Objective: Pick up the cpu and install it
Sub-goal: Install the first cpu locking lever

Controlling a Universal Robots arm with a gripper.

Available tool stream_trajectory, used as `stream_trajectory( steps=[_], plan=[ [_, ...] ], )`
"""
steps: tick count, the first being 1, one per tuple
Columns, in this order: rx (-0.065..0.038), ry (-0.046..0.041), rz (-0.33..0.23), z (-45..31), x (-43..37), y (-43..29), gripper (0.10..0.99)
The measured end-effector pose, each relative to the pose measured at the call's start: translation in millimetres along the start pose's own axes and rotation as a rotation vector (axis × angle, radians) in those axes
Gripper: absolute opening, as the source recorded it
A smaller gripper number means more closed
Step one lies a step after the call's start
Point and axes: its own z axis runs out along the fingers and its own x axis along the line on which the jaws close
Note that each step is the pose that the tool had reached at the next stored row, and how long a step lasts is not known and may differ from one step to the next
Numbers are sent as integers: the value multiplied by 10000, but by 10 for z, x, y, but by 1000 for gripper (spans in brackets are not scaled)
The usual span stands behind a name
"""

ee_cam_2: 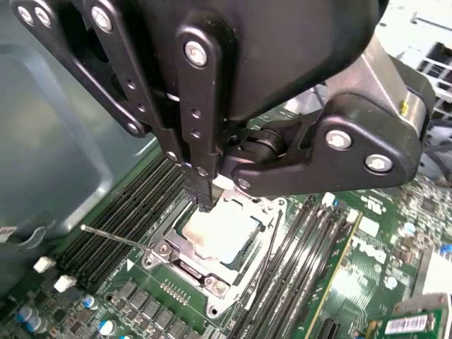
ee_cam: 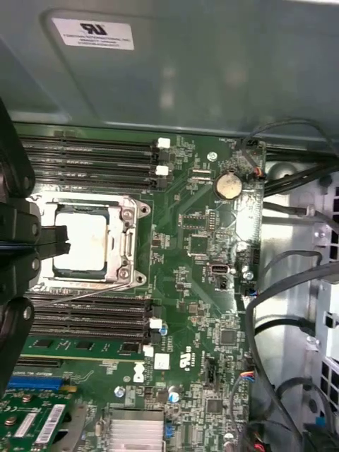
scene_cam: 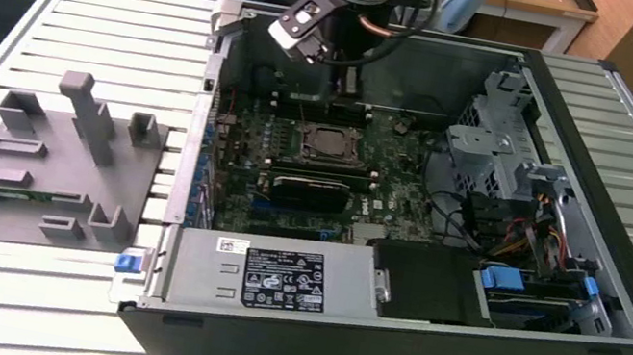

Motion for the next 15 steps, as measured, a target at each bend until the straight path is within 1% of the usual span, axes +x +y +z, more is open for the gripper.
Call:
stream_trajectory(
  steps=[15],
  plan=[
    [5,99,-2726,16,0,-1,106]
  ],
)
